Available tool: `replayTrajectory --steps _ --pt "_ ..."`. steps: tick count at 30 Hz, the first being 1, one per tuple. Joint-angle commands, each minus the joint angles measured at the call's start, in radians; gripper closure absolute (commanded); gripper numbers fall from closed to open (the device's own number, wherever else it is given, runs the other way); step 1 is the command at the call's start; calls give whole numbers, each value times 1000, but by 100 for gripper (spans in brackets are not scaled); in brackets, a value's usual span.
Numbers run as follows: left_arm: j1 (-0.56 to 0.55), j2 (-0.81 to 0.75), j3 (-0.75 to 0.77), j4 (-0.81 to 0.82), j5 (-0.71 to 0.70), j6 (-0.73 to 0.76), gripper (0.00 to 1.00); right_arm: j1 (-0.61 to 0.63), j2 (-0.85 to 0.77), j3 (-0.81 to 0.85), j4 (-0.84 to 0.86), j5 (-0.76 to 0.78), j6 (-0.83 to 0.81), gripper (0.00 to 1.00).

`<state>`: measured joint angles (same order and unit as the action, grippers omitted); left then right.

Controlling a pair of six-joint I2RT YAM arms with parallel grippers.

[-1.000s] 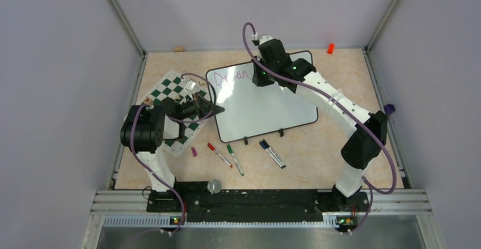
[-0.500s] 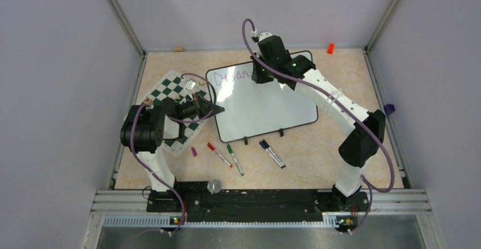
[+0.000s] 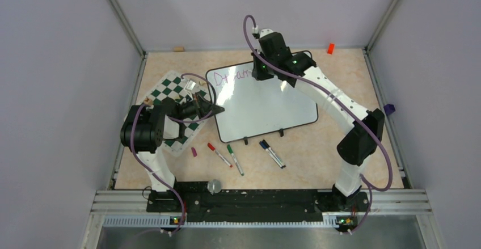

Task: Write a sentence on the whiteboard

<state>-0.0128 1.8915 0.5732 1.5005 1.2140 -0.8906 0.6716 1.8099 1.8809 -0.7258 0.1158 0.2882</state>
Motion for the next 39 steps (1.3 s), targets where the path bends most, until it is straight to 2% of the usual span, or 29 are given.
replayTrajectory --steps 1,25,32,35,39 --pt "-2 10 9 119 66 84 100 -40 22 29 15 76 -9 100" --pt "-2 11 8 119 62 84 100 -40 -65 -137 28 53 2 100" --pt "-2 10 8 119 64 83 100 -41 -65 -89 31 34 2 100" --pt "-2 13 14 119 68 78 100 -51 -90 -80 65 -9 0 100" --pt "-1 12 12 119 67 79 100 -78 -173 -159 154 -41 14 100"
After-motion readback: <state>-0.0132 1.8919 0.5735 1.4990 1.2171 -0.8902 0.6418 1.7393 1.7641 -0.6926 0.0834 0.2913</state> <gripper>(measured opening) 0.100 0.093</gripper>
